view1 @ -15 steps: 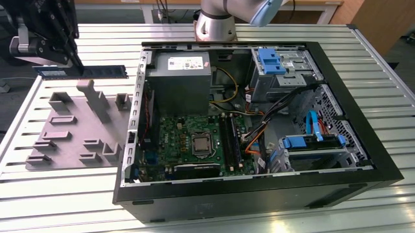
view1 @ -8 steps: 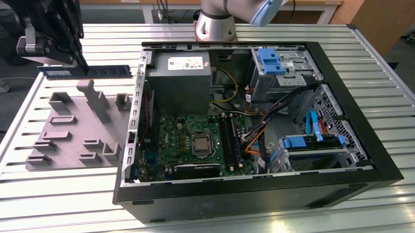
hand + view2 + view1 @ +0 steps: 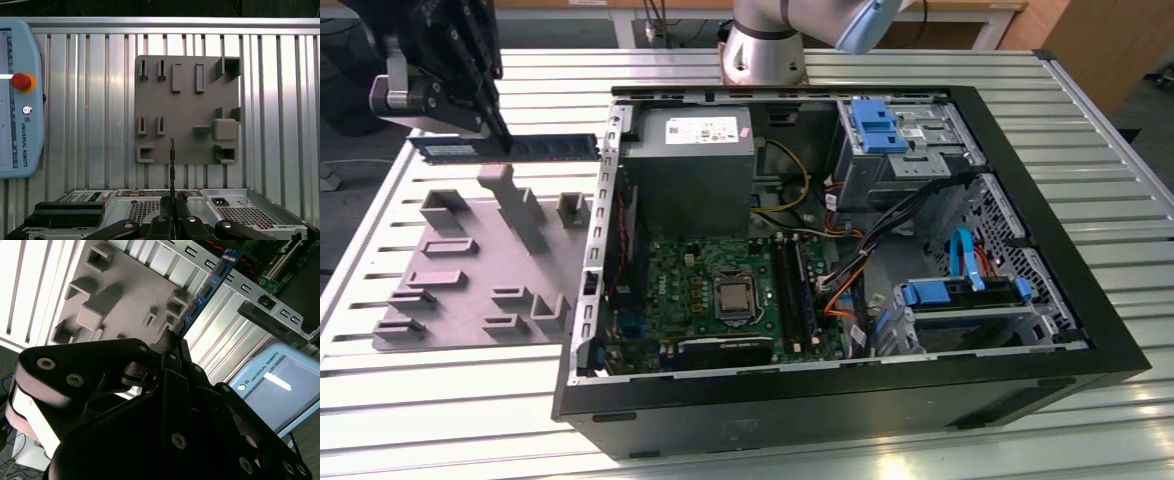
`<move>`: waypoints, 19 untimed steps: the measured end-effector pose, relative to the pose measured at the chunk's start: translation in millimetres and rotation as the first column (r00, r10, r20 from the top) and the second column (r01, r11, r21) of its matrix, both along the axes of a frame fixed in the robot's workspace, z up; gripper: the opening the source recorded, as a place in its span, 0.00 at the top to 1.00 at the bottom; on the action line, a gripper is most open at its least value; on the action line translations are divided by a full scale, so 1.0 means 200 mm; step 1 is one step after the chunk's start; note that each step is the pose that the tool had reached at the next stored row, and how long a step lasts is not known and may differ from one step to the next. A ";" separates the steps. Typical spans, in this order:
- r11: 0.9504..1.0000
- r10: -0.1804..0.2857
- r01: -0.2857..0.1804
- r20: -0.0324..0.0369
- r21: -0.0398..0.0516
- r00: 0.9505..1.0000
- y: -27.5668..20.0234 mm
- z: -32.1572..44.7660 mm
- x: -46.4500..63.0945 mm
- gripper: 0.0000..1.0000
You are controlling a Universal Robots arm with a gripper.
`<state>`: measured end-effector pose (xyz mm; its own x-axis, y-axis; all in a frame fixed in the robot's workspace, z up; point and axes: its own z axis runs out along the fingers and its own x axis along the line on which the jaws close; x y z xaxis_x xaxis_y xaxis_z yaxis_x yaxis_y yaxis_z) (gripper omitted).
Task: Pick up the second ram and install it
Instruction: 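Pick up the second ram and move it above second insertion slot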
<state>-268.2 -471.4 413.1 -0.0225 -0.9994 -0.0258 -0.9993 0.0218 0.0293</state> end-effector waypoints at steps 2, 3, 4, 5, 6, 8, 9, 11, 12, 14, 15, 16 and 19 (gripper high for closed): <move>1.000 0.000 0.000 0.000 0.000 1.000 0.000 0.000 0.01 0.86; 1.000 0.000 0.000 0.000 0.000 1.000 0.000 0.000 0.01 0.86; 1.000 0.000 0.000 0.000 0.000 1.000 0.000 0.000 0.02 0.86; 1.000 0.000 0.000 0.000 0.000 1.000 0.000 0.000 0.02 0.86; 1.000 0.000 0.000 0.000 0.000 1.000 0.000 0.000 0.03 0.86; 1.000 0.000 0.000 0.000 0.000 1.000 0.000 0.000 0.03 0.86; 1.000 0.000 0.000 0.000 0.000 1.000 0.000 0.000 0.04 0.86; 1.000 0.000 0.000 0.000 0.000 1.000 0.000 0.000 0.04 0.86; 1.000 0.000 0.000 0.000 0.000 1.000 0.000 0.000 0.04 0.86; 1.000 0.000 0.000 0.000 0.000 1.000 0.000 0.000 0.05 0.86; 1.000 0.000 0.000 0.000 0.000 1.000 0.000 0.000 0.06 0.86; 1.000 0.000 0.000 0.000 0.000 1.000 0.000 0.000 0.06 0.86; 1.000 0.000 0.000 0.000 0.000 1.000 0.000 0.000 0.08 0.86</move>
